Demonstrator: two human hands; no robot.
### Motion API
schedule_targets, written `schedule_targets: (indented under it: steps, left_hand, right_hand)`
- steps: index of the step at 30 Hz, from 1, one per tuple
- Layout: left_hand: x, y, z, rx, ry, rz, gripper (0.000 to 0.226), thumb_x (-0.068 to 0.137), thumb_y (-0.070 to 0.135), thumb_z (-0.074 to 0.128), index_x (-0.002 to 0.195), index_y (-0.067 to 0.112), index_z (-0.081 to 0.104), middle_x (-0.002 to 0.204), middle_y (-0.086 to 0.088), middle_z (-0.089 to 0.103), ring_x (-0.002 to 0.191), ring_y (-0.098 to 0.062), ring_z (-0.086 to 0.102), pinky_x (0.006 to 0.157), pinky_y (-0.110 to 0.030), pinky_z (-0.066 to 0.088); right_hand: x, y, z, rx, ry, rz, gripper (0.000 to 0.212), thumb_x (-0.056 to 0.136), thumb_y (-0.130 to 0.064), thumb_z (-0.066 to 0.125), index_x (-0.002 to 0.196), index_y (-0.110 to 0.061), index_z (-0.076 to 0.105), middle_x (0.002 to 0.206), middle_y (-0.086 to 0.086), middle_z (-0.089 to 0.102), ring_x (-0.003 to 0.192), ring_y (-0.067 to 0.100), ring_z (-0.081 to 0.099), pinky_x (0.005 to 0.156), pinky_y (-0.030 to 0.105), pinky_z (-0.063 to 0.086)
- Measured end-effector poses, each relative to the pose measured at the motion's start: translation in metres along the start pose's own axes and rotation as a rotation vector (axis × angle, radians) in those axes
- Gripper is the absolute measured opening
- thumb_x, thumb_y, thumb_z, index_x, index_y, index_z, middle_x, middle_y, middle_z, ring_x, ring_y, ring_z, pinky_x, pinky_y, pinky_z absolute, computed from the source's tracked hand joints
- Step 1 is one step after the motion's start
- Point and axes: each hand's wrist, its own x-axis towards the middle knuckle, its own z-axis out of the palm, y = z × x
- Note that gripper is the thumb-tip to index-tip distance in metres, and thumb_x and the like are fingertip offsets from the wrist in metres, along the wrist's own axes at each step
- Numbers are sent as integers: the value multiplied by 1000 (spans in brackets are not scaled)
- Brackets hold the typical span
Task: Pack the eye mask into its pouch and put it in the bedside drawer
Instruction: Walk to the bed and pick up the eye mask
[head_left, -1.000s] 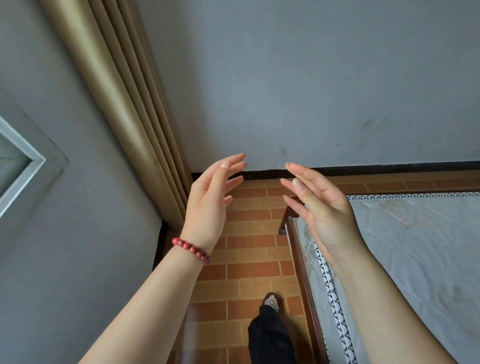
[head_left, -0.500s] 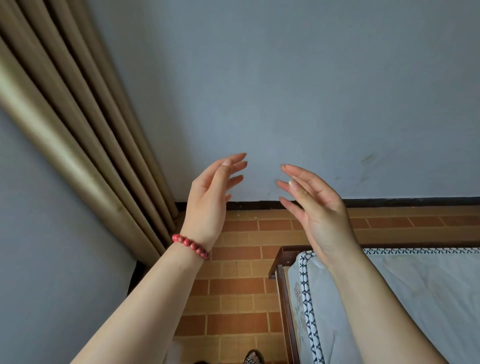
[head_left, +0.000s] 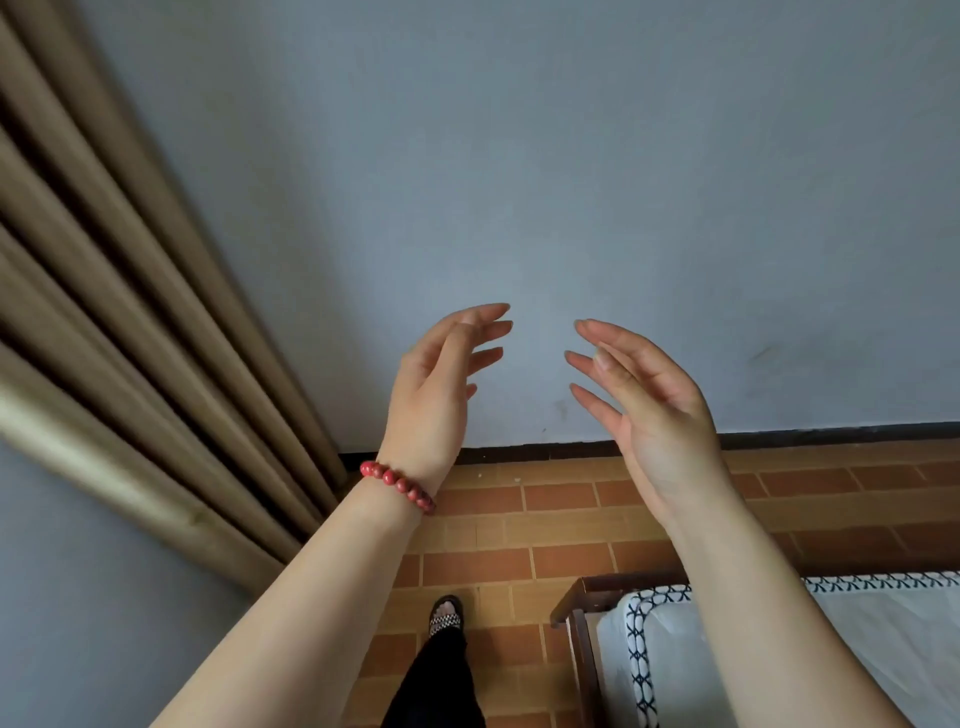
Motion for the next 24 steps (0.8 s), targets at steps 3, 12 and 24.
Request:
schedule_targets:
  steps: [3,12,24]
  left_hand:
    - [51,1,3,-2,-47,13,35,96,40,33,106,34,66,108,15,69,98,0,64,93,-36,47]
    - [199,9,14,-13,-222,44,37,87,47,35,101,37,67,107,16,70,97,0,65,91,-36,47]
    - [289,-7,78,-68,-422,-29,31,95,35,39,95,35,70,105,13,72,98,-7,66,96,-43,46]
  right_hand:
    - [44,2,4,-4,45,-17,37,76,-34,63,111,-24,67,125,-8,64,113,11,63,92,30,53]
    - [166,9,16,-20,232,-59,37,73,-39,65,108,-28,69,122,-10,66,111,10,64,93,31,53]
    - [225,4,-29,-40,471,-63,35,66,-43,67,100,-35,70,123,-9,65,111,9,64,93,29,53]
